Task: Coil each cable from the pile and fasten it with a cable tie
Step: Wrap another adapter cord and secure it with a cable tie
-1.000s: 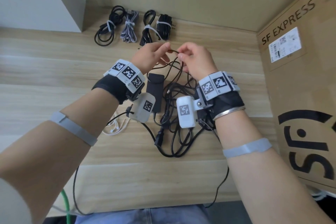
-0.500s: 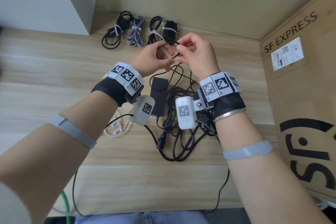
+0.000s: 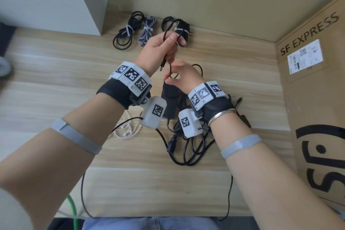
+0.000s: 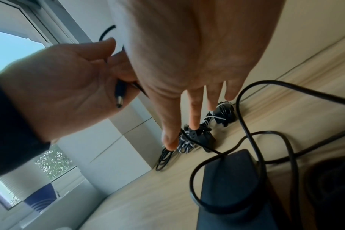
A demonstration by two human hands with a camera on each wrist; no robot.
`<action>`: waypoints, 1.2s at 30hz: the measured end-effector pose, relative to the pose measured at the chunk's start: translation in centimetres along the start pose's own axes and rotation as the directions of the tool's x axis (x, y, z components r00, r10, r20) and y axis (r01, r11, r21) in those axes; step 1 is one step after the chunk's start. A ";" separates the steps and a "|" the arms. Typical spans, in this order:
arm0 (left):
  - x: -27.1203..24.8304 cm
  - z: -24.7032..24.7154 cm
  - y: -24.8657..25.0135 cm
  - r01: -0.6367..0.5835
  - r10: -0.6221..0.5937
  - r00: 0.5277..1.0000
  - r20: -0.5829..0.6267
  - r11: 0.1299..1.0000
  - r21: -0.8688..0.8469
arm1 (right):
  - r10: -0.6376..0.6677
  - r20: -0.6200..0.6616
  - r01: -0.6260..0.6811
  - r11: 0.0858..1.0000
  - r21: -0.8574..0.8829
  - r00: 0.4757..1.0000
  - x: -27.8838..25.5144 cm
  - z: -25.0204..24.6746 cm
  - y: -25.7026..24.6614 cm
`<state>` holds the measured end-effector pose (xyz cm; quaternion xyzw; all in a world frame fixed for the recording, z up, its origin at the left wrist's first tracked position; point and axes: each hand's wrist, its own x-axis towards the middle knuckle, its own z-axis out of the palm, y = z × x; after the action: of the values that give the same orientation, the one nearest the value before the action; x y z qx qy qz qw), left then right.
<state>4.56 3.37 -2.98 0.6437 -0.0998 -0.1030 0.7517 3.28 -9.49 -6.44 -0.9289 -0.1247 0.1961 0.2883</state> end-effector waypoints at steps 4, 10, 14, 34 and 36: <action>-0.4 -0.3 0.2 -0.091 0.090 0.996 0.010 0.992 0.093 | 0.093 -0.102 -0.098 0.994 -0.052 0.990 0.2 -0.4 0.4; -0.4 -0.1 1.1 -0.061 0.072 0.985 -0.159 0.996 0.069 | 0.179 -0.208 -0.214 0.964 -0.159 0.962 0.4 -0.9 1.8; -0.1 -0.7 -0.4 0.085 -0.010 0.969 -0.246 0.952 0.293 | 0.180 -0.451 -0.211 0.977 -0.019 0.874 -0.3 -2.1 2.0; 0.3 1.0 -2.1 0.110 -0.093 0.994 -0.061 0.877 0.467 | 0.037 -0.114 0.000 0.952 0.305 0.993 -2.8 -5.5 0.1; 0.3 1.0 -2.2 0.096 -0.101 0.995 -0.017 0.871 0.481 | 0.023 -0.221 0.031 0.971 0.236 0.975 -2.8 -5.7 0.3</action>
<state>4.49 2.06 -5.01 0.8141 -0.0926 -0.1158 0.5614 3.31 -13.49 -1.43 -0.9035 -0.0691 0.1040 0.4100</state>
